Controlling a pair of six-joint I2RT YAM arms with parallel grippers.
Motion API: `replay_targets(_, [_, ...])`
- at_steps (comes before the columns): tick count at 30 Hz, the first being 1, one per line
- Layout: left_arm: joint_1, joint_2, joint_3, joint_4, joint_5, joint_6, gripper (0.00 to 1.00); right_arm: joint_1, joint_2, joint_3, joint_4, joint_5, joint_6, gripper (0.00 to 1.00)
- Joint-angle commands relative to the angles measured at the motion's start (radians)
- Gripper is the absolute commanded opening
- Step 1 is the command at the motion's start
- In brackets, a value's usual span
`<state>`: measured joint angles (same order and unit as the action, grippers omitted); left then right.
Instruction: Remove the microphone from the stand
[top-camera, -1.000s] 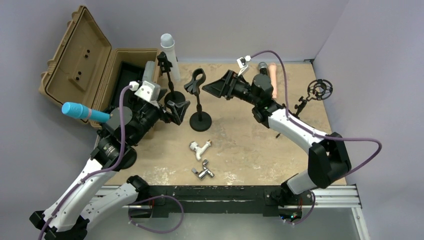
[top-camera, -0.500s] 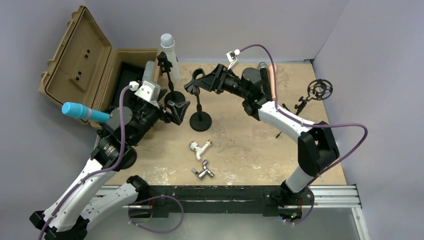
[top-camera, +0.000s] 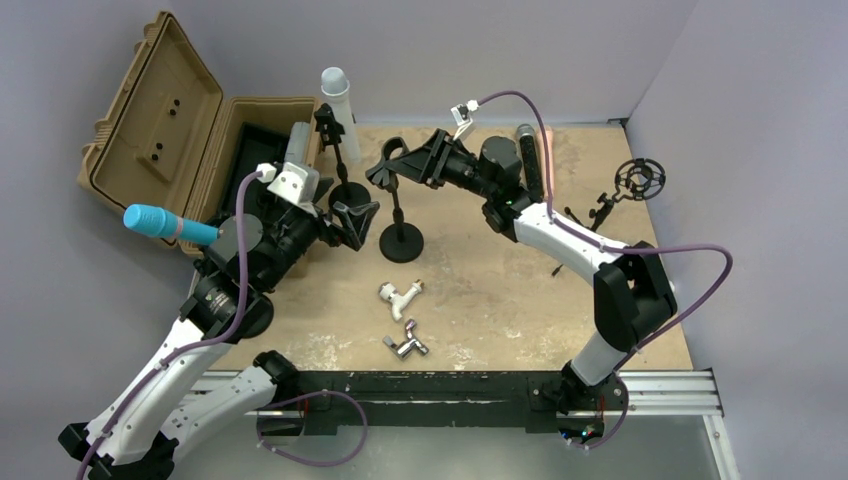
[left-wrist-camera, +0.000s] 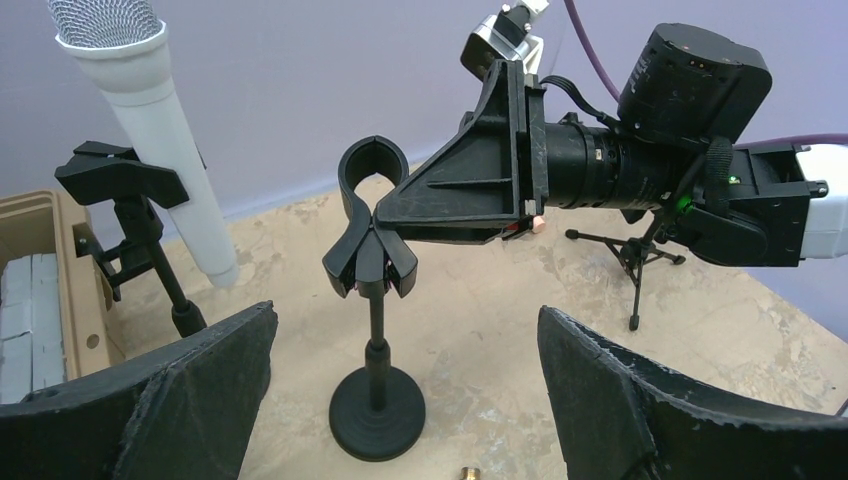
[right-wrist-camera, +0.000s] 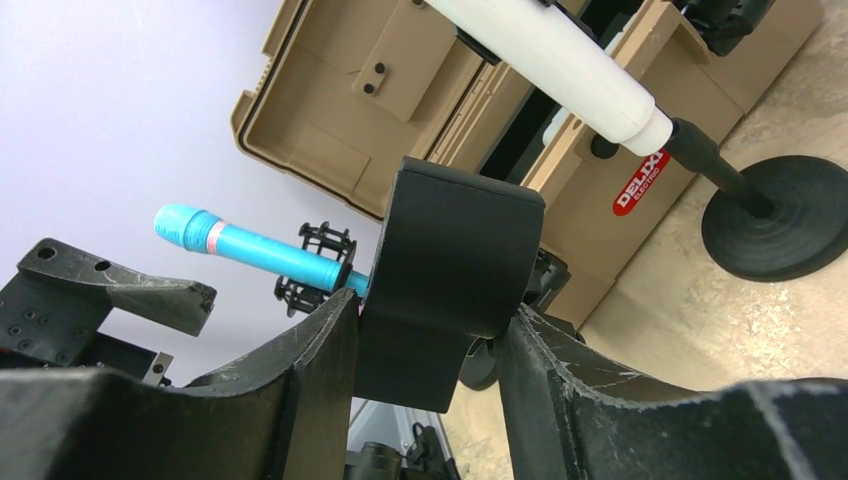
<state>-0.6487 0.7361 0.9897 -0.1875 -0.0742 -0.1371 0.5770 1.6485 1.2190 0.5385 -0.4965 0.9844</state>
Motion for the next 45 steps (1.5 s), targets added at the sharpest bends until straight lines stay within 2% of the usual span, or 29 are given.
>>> replay_targets(1, [-0.003,-0.009,0.011,0.034,0.005,0.004,1.00,0.006,0.001,0.007,-0.018,0.047,-0.039,0.32])
replay_targets(7, [-0.004,-0.005,0.011,0.032,0.005,0.002,1.00,0.007,-0.003,-0.064,-0.024,0.087,-0.042,0.27])
replay_targets(19, [-0.004,0.008,0.013,0.031,0.011,-0.004,1.00,0.009,0.104,-0.322,0.167,0.037,-0.007,0.27])
replay_targets(37, [-0.004,0.018,0.012,0.028,0.011,-0.005,1.00,0.008,0.221,-0.347,0.178,0.086,-0.030,0.28])
replay_targets(42, [-0.004,0.018,0.014,0.028,0.013,-0.006,1.00,0.009,0.180,-0.312,0.157,0.069,-0.074,0.25])
replay_targets(45, [-0.004,0.017,0.014,0.026,0.014,-0.007,1.00,0.008,0.120,-0.270,0.087,0.089,-0.123,0.23])
